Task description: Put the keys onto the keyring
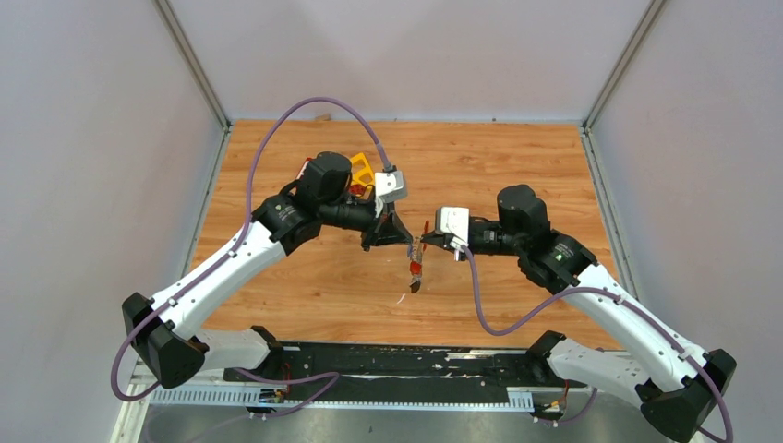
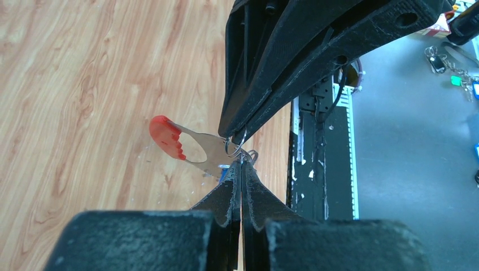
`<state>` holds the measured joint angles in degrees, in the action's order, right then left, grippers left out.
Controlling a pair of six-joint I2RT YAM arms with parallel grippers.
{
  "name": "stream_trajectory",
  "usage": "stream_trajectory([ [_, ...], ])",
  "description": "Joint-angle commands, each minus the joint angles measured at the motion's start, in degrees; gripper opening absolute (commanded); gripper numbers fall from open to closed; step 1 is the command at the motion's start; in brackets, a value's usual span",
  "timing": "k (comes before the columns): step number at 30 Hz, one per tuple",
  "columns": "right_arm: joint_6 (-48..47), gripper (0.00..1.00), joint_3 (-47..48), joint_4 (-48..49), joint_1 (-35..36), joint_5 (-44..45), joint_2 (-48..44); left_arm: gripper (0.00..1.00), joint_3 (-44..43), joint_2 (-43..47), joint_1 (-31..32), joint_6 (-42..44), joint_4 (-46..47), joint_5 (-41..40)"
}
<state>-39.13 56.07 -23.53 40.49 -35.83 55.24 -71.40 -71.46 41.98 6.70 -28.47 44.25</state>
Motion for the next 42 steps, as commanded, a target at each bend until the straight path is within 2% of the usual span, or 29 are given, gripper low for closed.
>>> stream_trajectory([
  [1, -0.5, 0.0, 0.0, 3.3, 0.5, -0.1, -1.2, 0.0, 0.1, 1.0, 0.1, -0.7, 2.5, -0.1],
  [28, -2.8, 0.0, -0.9, 2.0, 0.5, -2.0, -2.4, 0.0, 0.0, 1.4, 0.1, 0.4, 2.9, -3.0],
  [42, -0.8, 0.0, -0.7, 2.7, 0.5, -4.1, -2.5, 0.0, 0.4, 0.4, 0.0, 1.4, 3.9, -2.1],
])
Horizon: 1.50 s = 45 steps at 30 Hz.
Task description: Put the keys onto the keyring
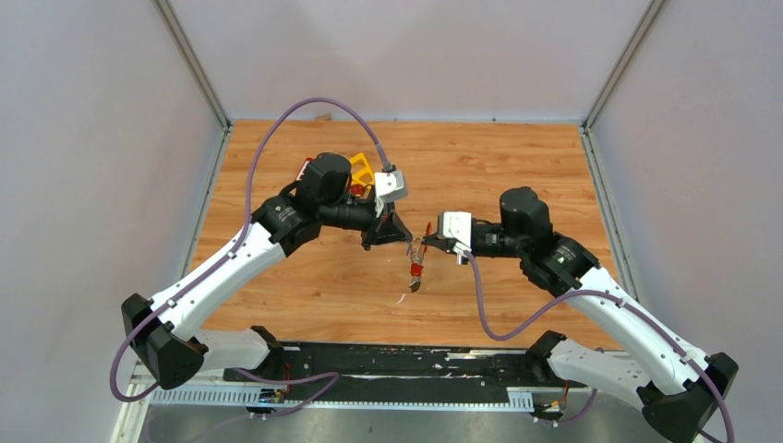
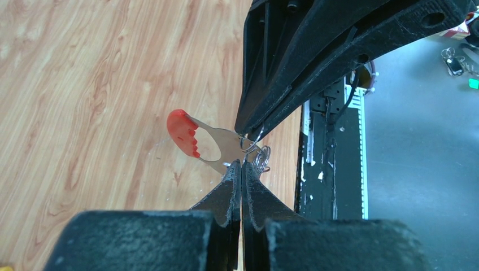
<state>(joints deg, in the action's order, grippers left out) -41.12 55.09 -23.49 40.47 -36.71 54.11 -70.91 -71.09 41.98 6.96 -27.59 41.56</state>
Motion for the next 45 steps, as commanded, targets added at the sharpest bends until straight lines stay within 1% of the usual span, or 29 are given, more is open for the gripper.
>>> stream_trajectory([
  [1, 1.6, 0.0, 0.3, 2.8, 0.4, -3.4, -1.3, 0.0, 0.1, 0.0, 0.0, 1.3, 3.2, 1.3],
  [14, 4.1, 0.0, 0.7, 4.1, 0.4, -4.7, -1.3, 0.0, -0.4, -3.1, 0.0, 0.8, 3.2, 5.6],
  [21, 4.1, 0.0, 0.4, 4.2, -0.2, -4.3, -2.4, 0.0, 0.5, -2.3, -0.3, 1.1, 3.3, 5.4],
  [31, 4.5, 0.0, 0.3, 4.2, -1.0, -6.3, -2.5, 0.0, 0.5, -2.2, -0.8, 0.7, 3.6, 5.9],
  [33, 4.5, 0.0, 0.2, 4.2, -1.2, -6.5, -2.4, 0.04, 0.1, -2.2, -0.8, 0.9, 3.4, 5.9],
  [38, 5.0, 0.0, -0.1, 4.4, -2.1, -7.1, -2.5, 0.21, -1.4, -1.8, -0.8, 4.2, 0.4, 5.0],
  [42, 6.2, 0.0, -0.2, 4.7, -3.2, -8.8, -2.3, 0.36, -2.6, -0.3, -0.8, 11.8, -3.7, 1.4],
  [45, 7.2, 0.0, 0.0, 5.0, -3.8, -10.3, -1.4, 0.45, -2.4, 1.4, -0.8, 17.4, -4.3, -0.3],
])
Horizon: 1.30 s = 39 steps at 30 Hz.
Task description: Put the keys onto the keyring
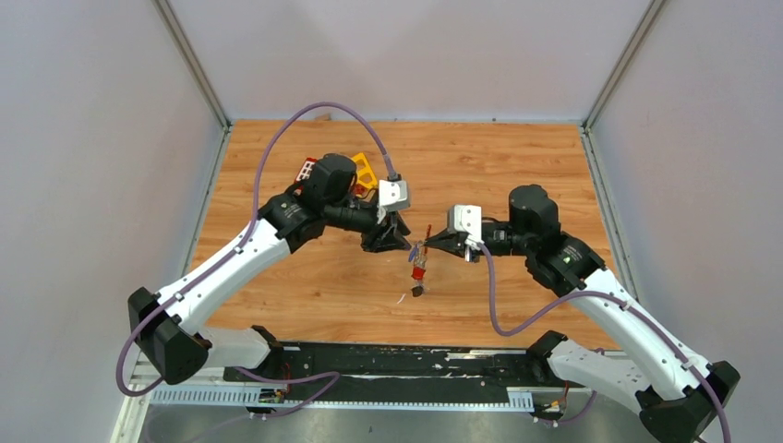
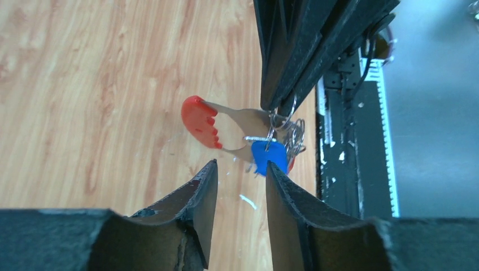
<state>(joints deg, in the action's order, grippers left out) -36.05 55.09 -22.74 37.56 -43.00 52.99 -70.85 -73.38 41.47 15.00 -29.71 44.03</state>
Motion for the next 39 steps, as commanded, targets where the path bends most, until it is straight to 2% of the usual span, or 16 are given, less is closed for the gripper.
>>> stream_trajectory([
  [1, 2.7, 0.0, 0.1, 4.3, -1.0, -4.7, 0.3, 0.48, -2.1, 4.2, -0.3, 11.1, -2.2, -2.8],
  [6, 5.1, 0.0, 0.7, 5.1, -2.4, -8.3, 2.1, 0.6, 0.7, 7.9, -0.3, 19.6, 0.6, -1.9],
  [11, 7.2, 0.0, 1.8, 5.0, -3.5, -12.3, 4.0, 0.62, 2.0, 8.8, -0.3, 22.2, 2.6, -0.2],
  [18, 9.2, 0.0, 3.3, 4.7, -4.0, -17.0, 7.3, 0.6, 7.4, 9.9, 0.8, 19.6, 9.9, 0.4],
  [24, 10.8, 0.0, 2.9, 6.6, -4.4, -18.2, 7.5, 0.53, 9.1, 9.9, 1.0, 19.5, 10.8, 1.5],
  [39, 11.1, 0.0, 2.3, 7.4, -4.7, -18.1, 7.9, 0.45, 9.9, 8.2, 1.6, 16.7, 12.9, 5.8],
])
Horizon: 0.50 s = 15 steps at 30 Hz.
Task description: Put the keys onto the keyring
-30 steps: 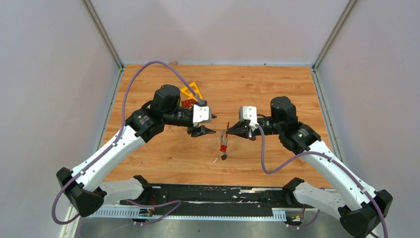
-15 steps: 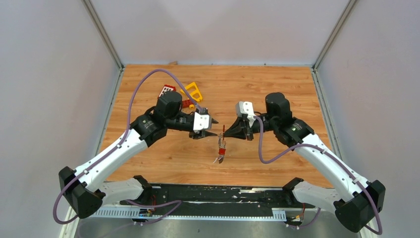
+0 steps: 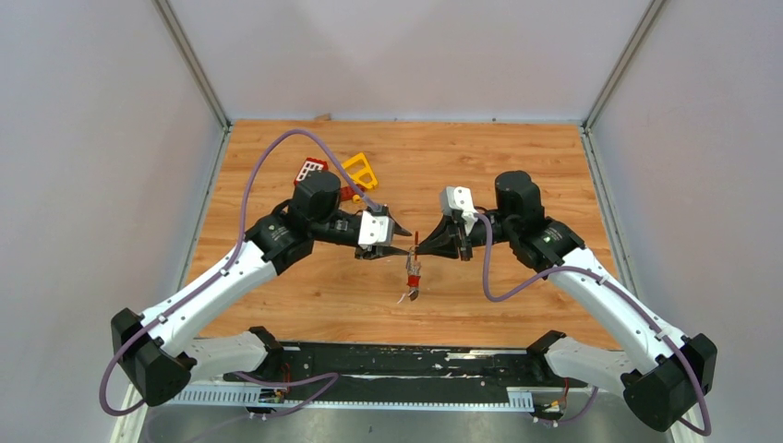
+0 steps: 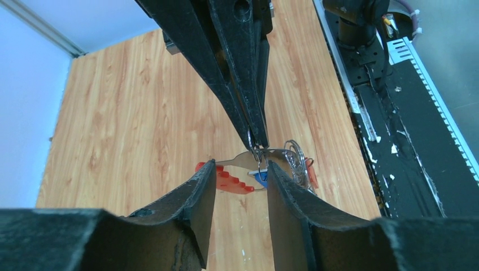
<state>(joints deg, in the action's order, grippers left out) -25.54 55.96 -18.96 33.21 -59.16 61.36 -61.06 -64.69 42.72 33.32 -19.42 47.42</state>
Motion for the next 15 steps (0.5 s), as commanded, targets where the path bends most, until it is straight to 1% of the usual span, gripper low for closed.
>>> stream_trajectory([
  [1, 0.5, 0.0, 1.4, 3.6, -0.3, -2.0, -0.5, 0.44, 0.1, -0.7, 0.3, -2.0, 3.0, 2.7],
  [9, 0.6, 0.0, 1.4, 3.7, -0.4, -1.9, -0.7, 0.35, 0.0, -2.1, 0.5, -3.6, 3.8, 3.4],
  [15, 0.5, 0.0, 1.1, 3.8, -0.6, -1.7, -0.9, 0.23, -0.2, -2.2, 0.5, -4.2, 3.7, 2.9],
])
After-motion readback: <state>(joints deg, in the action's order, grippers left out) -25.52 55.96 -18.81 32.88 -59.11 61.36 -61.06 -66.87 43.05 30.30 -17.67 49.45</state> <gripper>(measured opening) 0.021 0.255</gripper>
